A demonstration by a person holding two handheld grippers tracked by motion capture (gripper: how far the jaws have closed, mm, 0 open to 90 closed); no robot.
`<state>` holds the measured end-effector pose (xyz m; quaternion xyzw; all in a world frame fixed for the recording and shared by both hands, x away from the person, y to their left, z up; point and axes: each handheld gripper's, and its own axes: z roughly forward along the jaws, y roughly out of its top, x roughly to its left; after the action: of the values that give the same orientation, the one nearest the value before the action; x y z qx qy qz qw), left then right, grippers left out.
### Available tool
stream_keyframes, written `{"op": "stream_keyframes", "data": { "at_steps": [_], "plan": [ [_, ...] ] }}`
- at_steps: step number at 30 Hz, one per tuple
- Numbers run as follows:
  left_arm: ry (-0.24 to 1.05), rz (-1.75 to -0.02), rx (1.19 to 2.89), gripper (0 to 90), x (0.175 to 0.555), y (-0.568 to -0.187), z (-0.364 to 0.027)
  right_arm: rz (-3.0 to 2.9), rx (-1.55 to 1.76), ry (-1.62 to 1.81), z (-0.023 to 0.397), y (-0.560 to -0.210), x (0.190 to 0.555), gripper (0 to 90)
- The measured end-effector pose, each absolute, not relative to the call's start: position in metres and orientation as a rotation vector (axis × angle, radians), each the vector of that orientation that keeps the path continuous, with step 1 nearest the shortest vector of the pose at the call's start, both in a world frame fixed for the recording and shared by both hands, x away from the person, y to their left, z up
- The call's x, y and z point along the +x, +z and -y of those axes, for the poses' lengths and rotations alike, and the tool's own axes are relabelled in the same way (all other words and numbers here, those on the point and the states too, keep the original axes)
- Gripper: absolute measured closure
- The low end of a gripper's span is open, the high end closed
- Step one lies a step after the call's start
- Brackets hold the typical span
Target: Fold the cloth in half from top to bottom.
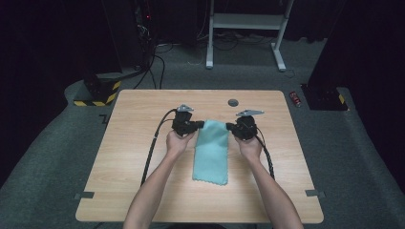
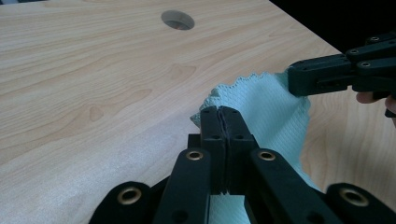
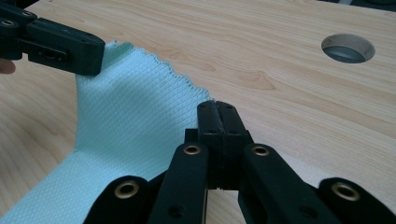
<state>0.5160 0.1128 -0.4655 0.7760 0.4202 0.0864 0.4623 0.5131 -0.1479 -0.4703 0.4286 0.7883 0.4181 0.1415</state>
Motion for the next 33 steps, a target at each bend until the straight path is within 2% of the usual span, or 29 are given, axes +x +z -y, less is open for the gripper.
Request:
{"op": "stream_keyframes", "data": {
  "at_steps": [33],
  "plan": [
    [0.235, -0.922, 1.937, 88.5, 0.466, -0.462, -0.126, -2.315, 1.061, 1.275, 0.149, -0.465, 0.462, 90.0]
  ]
}}
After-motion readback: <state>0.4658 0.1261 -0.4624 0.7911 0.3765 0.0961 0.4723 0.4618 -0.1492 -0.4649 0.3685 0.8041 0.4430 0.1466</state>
